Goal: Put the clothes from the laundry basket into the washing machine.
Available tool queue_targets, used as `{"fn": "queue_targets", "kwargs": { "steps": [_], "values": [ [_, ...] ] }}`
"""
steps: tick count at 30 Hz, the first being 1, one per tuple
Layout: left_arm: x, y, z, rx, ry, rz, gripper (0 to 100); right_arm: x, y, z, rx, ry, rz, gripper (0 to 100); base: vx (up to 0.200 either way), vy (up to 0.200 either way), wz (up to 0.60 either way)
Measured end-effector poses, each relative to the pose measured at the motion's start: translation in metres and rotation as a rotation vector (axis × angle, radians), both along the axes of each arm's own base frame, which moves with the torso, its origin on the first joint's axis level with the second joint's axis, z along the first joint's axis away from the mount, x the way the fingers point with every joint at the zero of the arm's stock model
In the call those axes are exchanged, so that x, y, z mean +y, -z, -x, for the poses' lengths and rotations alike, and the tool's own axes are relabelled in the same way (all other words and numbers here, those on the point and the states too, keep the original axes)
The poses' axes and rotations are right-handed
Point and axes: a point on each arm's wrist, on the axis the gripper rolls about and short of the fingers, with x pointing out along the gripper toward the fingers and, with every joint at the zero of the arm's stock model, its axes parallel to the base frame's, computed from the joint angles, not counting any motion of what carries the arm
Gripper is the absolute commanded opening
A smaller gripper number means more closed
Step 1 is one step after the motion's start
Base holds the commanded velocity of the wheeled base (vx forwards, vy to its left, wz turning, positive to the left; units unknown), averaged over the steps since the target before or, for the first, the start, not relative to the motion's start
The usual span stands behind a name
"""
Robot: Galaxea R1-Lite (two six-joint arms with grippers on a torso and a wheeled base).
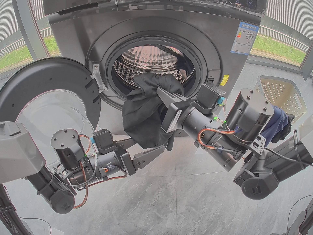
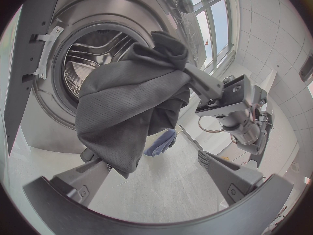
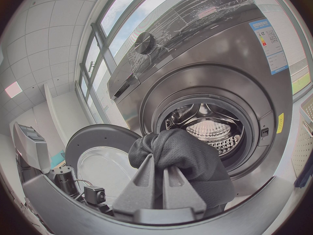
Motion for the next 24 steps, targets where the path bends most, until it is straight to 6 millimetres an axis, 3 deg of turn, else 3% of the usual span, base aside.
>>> {"fn": "queue_targets", "kwargs": {
  "steps": [13, 14, 24],
  "values": [
    [-0.006, 0.002, -0.019, -0.022, -0.073, 0.013, 100, 0.001, 0.002, 0.002, 0.004, -0.006, 0.005, 0, 0.000, 0.000, 0.00],
    [-0.007, 0.002, -0.020, -0.025, -0.076, 0.015, 0, 0.001, 0.003, 0.002, 0.005, -0.006, 0.008, 0, 0.000, 0.000, 0.00],
    [-0.011, 0.002, -0.020, -0.031, -0.071, 0.012, 0, 0.000, 0.004, 0.002, 0.010, -0.004, 0.011, 0, 0.000, 0.000, 0.00]
  ]
}}
